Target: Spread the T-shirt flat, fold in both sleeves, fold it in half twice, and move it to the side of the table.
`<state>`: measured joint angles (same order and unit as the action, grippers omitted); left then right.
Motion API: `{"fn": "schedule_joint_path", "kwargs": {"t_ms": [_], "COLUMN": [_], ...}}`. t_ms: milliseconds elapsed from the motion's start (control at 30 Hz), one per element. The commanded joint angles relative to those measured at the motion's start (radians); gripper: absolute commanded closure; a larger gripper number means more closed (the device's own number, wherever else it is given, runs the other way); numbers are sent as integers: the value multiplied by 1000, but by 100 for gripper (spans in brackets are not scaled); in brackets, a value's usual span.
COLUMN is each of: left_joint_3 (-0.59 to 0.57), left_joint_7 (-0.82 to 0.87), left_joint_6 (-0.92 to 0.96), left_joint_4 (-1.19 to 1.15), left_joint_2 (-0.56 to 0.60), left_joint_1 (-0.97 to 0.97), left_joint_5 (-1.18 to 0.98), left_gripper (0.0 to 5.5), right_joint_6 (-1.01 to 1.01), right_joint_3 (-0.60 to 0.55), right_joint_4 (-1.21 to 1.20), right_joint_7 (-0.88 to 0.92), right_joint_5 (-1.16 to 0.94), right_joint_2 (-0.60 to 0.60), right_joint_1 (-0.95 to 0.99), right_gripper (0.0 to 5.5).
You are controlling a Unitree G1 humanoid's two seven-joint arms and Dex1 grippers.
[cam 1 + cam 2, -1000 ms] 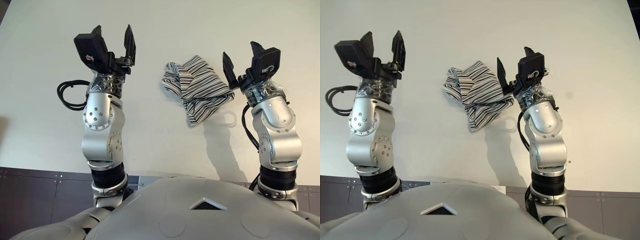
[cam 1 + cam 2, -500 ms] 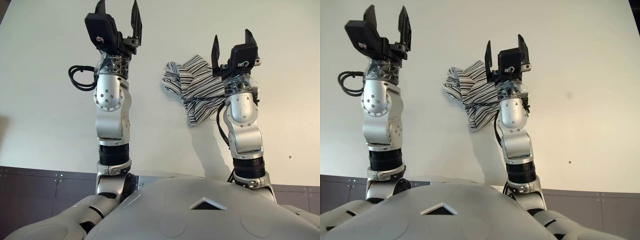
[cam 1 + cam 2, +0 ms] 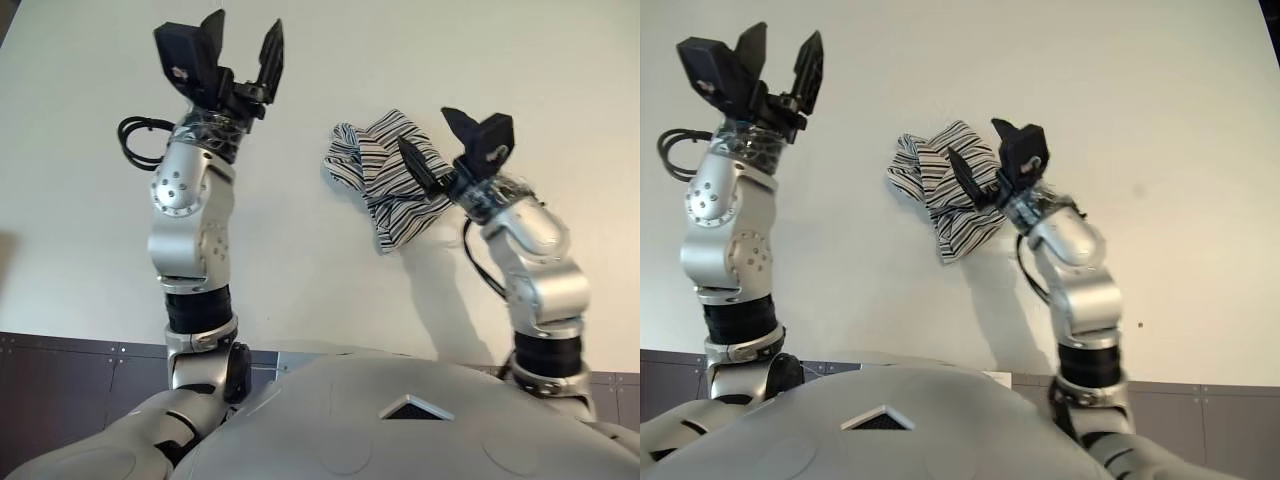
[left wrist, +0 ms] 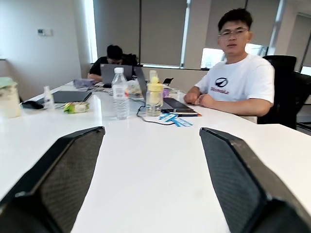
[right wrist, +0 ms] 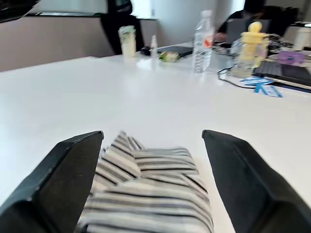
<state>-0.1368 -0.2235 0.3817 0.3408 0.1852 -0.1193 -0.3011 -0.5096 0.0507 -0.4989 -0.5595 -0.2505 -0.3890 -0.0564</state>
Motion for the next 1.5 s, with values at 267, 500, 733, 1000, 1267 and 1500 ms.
{"fn": "schedule_joint_path", "kwargs": {"t_ms": [267,500,733,1000,1267,1500], "left_joint_3": [116,165,186,186,201,199], "left_joint_7": [77,94,137,136,147,149], "left_joint_6": [-2,5,9,12,2,-8], "left_joint_4": [12,18,87,80,77,62], "left_joint_2": [-48,-77,-119,-117,-140,-152], "left_joint_1": [105,140,241,225,237,225], "left_joint_5": [102,136,147,146,158,168], "left_gripper": [186,190,190,190,190,190], "right_joint_6": [148,144,125,226,217,134], "right_joint_3": [139,235,205,375,378,282], "right_joint_4": [140,254,43,203,257,257], "right_joint_7": [-191,-121,-299,-162,-76,-45], "right_joint_5": [204,313,138,385,470,421], "right_joint_2": [-290,-217,-259,-192,-127,-70], "right_joint_1": [61,163,140,172,197,212], "right_gripper": [176,245,364,326,265,411]}}
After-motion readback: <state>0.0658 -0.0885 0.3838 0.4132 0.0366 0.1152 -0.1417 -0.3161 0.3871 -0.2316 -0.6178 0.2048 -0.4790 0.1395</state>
